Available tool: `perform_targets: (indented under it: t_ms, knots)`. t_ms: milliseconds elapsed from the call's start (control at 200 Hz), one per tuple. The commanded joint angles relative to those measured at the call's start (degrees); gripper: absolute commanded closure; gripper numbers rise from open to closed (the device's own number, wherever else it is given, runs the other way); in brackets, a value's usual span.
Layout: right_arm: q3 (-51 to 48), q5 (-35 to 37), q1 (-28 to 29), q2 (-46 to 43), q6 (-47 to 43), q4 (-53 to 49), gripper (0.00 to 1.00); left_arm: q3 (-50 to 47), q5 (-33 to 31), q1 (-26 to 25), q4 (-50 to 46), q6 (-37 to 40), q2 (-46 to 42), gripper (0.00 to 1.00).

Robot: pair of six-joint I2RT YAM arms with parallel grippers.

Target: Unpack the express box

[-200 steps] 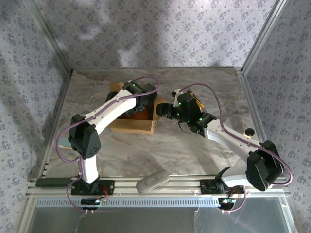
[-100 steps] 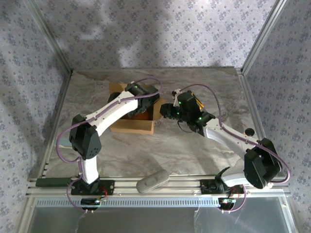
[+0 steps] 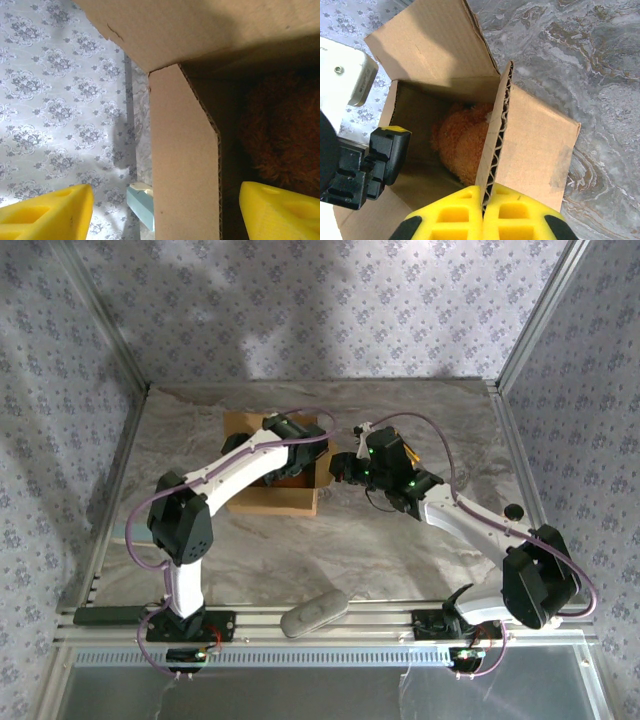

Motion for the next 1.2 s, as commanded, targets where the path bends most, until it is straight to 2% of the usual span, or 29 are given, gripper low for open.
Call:
perform_targets:
  t_ms: [0, 345, 565, 730, 1020, 1194]
  knots:
    - [-0.3, 0.6, -0.4, -0.3, -0.5, -1.7, 1.0, -0.8, -1.7, 1.1, -0.9, -1.2, 0.1, 0.23]
    - [-0.9, 2.2, -1.2, -1.7, -1.0, -3.7, 1.0, -0.4, -1.6, 3.7, 0.6, 1.0, -4.7, 0.23]
    - [-1.6, 3.2, -1.9, -2.7, -1.0, -4.5, 1.0, -2.2, 2.9, 8.0, 5.2, 4.0, -12.2, 0.22]
    - [-1.8, 3.5, -2.3, -2.9, -0.6, -4.7, 1.0, -7.3, 10.0, 13.3, 11.3, 6.0, -18.1, 0.22]
    - [-1.8, 4.3, -2.6, -2.5, -0.3, -5.5, 1.0, -18.8, 27.2, 23.4, 22.2, 7.0, -24.3, 0.22]
    - [-1.4, 5.1, -2.6, -1.4, -0.4, -5.6, 1.0, -22.6, 33.9, 24.9, 26.5, 6.6, -23.7, 0.22]
